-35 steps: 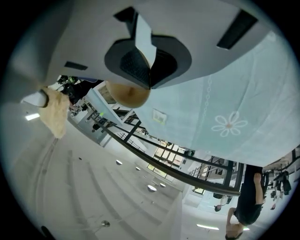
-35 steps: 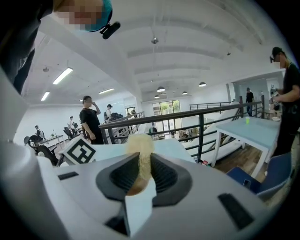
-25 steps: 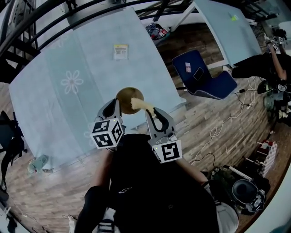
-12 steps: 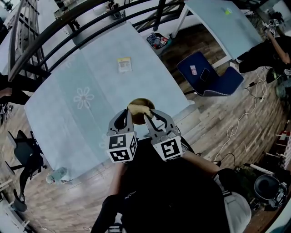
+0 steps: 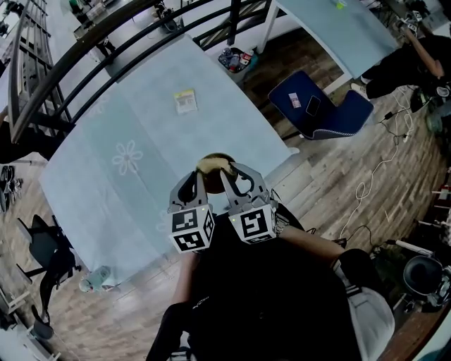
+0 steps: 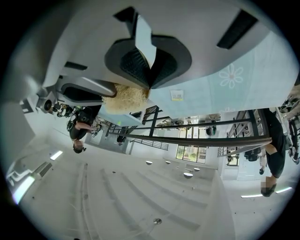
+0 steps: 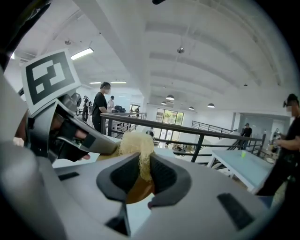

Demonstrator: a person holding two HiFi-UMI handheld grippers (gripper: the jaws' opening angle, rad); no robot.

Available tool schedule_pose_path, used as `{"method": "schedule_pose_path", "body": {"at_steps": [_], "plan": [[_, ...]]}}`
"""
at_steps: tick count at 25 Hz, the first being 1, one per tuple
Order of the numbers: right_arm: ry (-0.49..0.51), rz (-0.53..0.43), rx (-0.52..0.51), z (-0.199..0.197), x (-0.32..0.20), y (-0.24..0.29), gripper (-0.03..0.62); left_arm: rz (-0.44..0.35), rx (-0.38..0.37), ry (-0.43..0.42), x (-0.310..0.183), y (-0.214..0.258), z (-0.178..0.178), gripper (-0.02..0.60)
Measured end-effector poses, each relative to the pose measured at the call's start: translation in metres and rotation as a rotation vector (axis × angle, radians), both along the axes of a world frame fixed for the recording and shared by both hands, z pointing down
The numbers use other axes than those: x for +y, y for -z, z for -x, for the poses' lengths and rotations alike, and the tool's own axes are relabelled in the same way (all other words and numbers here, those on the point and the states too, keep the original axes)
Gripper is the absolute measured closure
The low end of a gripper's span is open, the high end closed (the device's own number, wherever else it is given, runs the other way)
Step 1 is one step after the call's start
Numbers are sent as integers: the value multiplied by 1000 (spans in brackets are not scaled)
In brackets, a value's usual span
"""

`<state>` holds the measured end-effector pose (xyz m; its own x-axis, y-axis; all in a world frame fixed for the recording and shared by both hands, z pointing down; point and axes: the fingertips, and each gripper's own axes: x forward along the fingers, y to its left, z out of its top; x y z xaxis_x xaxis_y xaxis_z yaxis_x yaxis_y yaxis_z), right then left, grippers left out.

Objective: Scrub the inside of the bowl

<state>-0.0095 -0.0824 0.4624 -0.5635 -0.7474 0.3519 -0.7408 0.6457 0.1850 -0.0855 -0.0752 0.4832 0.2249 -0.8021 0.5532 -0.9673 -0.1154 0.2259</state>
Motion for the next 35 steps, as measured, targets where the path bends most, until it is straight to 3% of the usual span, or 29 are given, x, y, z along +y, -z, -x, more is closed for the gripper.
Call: {"method": "schedule_pose_path", "body": {"at_steps": [13,18,21,24,30,35], "plan": [[-104,7,86,-26,-9,-9,523,30,-5,38,4,-17,7,560],[-117,-61,11,-26,-8,9,522,16,-7,76,5,-16,14,560],[-66,-79,-64,-19,-4,20,522,10,-8,100,4,-15,19,560],[9,10,-131,-3,7,8,522,4,1,134,5,-15,28,560],[107,82,-108,14,14,-4,522,-33,6,140,2,-8,34,560],[124,92,-85,17,16,-10,522,-61,18,104,-3,-3,21,560]]}}
